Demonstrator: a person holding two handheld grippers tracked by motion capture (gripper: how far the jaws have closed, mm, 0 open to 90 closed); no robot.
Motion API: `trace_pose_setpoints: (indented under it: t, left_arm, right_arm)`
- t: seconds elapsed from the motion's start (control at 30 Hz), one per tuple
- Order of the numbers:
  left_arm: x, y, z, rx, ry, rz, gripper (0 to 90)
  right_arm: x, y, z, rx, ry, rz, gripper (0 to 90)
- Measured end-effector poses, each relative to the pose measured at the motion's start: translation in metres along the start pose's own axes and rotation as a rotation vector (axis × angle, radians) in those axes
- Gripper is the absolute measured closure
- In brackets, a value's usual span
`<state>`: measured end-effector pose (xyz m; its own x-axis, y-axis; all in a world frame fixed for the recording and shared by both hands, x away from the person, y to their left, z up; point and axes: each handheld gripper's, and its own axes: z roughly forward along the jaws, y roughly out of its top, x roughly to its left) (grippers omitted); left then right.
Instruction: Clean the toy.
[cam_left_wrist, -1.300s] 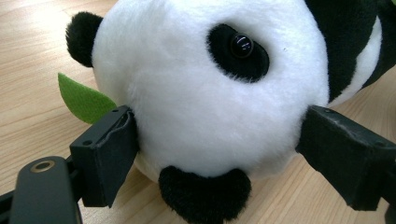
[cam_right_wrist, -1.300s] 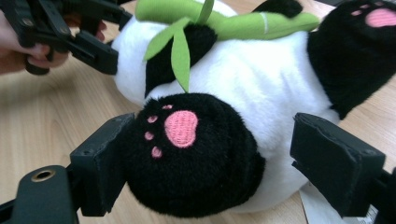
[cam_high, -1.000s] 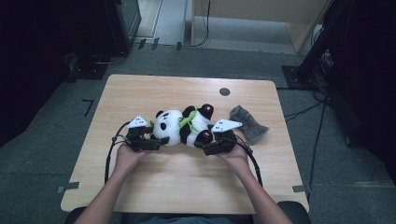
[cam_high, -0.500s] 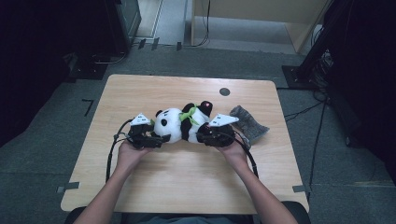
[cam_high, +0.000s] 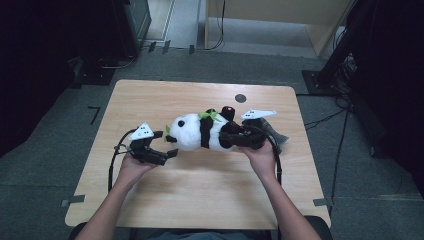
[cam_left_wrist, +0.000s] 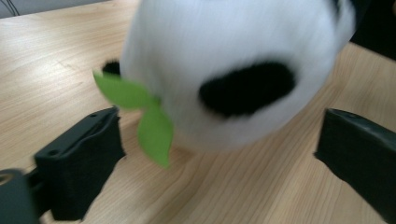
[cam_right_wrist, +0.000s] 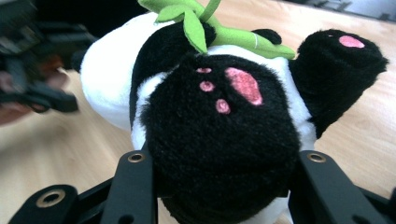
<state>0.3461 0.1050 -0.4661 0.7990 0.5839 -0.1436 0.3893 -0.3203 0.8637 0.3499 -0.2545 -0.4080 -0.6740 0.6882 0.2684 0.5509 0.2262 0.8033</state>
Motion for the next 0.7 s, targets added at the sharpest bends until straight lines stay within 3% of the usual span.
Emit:
trace_pose_setpoints:
  t: [0.1, 0.13, 0.17, 0.2, 0.33, 0.37, 0.4, 0.53, 0.57, 0.63, 0.7]
  left_arm:
    - [-0.008, 0.001, 0.002, -0.045, -0.011, 0.026, 0.0]
    - [-0.011, 0.003, 0.003, -0.061, -0.002, 0.045, 0.0]
    - [-0.014, 0.004, 0.003, -0.079, -0.023, 0.073, 0.0]
    - [-0.018, 0.005, 0.004, -0.092, -0.004, 0.096, 0.0]
    - [-0.020, 0.006, 0.007, -0.081, 0.032, 0.104, 0.2]
    - [-0.021, 0.006, 0.007, -0.078, 0.033, 0.108, 5.1]
    - [-0.022, 0.006, 0.007, -0.076, 0.052, 0.115, 10.4]
    - [-0.020, 0.009, 0.003, -0.077, 0.058, 0.074, 30.6]
    - [-0.019, 0.010, 0.003, -0.048, 0.056, 0.059, 34.5]
    - [-0.017, 0.012, 0.002, -0.006, 0.027, 0.019, 44.9]
    - [-0.015, 0.011, 0.003, 0.013, 0.004, -0.001, 51.3]
  right_arm:
    - [0.004, 0.004, -0.011, -0.028, 0.038, 0.008, 57.8]
    - [0.006, 0.005, -0.013, -0.032, 0.062, 0.016, 57.6]
    - [0.007, 0.005, -0.014, -0.031, 0.104, 0.018, 57.4]
    - [0.008, 0.005, -0.014, -0.025, 0.134, 0.019, 57.4]
    - [0.010, 0.005, -0.013, -0.011, 0.173, 0.027, 57.4]
    - [0.010, 0.005, -0.012, 0.000, 0.180, 0.027, 57.2]
    - [0.010, 0.004, -0.010, 0.012, 0.180, 0.024, 57.0]
    - [0.010, 0.001, -0.005, 0.031, 0.163, 0.013, 50.7]
    - [0.012, 0.000, -0.004, 0.033, 0.143, -0.004, 46.2]
    - [0.017, -0.003, -0.002, 0.027, 0.095, -0.083, 39.4]
    - [0.018, -0.006, 0.001, 0.026, 0.084, -0.131, 35.6]
